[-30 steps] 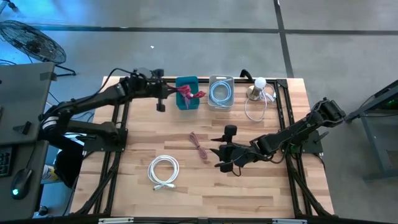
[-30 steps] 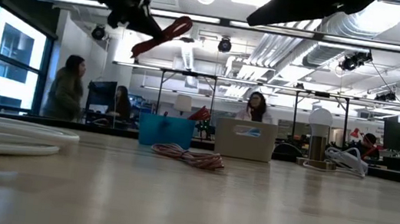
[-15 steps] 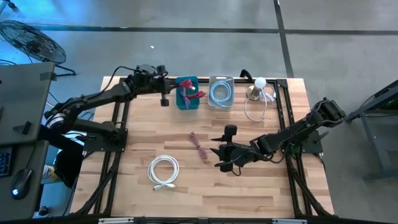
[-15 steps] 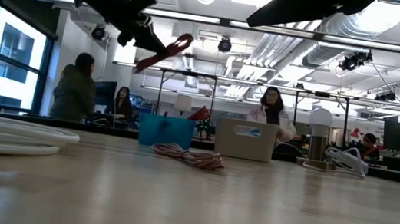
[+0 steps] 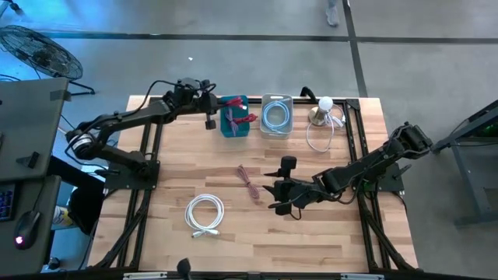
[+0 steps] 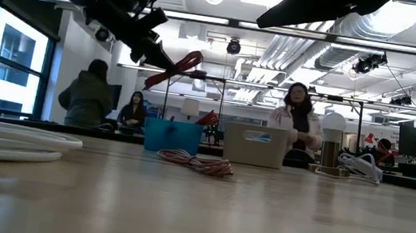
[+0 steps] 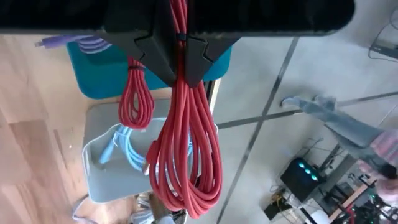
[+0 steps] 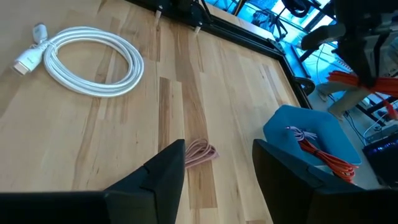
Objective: Pick & Place USB Port
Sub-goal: Put the orange charger cable into the blue bin
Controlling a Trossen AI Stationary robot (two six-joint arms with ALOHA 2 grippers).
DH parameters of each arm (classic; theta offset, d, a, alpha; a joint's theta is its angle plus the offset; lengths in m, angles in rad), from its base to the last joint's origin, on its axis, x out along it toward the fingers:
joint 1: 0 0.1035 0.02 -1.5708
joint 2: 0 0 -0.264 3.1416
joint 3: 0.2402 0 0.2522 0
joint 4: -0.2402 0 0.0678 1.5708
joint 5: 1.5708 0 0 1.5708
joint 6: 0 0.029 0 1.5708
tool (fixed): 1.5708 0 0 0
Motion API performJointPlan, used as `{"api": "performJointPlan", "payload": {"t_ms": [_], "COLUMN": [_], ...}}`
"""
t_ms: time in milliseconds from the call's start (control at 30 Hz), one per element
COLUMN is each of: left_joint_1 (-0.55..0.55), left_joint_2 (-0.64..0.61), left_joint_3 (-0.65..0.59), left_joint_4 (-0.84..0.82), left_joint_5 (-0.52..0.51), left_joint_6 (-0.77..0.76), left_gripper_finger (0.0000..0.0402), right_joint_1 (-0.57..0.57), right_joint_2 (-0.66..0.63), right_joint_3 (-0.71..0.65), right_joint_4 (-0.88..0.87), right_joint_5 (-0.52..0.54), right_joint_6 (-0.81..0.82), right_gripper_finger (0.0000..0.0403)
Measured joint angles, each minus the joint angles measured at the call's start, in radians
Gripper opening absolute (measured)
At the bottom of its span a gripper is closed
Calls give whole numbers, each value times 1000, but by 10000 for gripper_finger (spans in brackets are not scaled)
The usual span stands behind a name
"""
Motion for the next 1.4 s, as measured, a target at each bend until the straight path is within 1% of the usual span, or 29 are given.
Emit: {"api": "performJointPlan", "payload": {"t_ms": [200, 433, 567, 700, 967, 1200, 1333, 1400], "left_joint_1": [0, 0, 1, 0, 10, 55, 67, 75], "left_joint_2": [57, 122, 160, 200, 271, 325, 347, 357], "left_joint_3": [0, 0, 0, 0, 0, 1, 2, 2], "left_joint_4": [100, 148, 214, 267, 316, 370, 368, 366], "left_joint_5": [50, 53, 105, 136, 160, 240, 260, 265], "left_joint_6": [-21, -20, -15, -22, -28, -80, -101, -113], "left_gripper_finger": [5, 5, 5, 5, 5, 5, 6, 15], "right_joint_1": [0, 0, 0, 0, 0, 0, 0, 0], "right_joint_2": [0, 0, 0, 0, 0, 0, 0, 0], "right_joint_3": [0, 0, 0, 0, 0, 0, 0, 0], "right_joint_4": [0, 0, 0, 0, -1, -1, -1, -1], "right_joint_5": [0, -5, -6, -8, -26, -37, -37, -37], "right_joint_6": [5, 10, 10, 10, 10, 10, 9, 9], "right_gripper_finger": [181, 181, 181, 180, 170, 168, 169, 169]}}
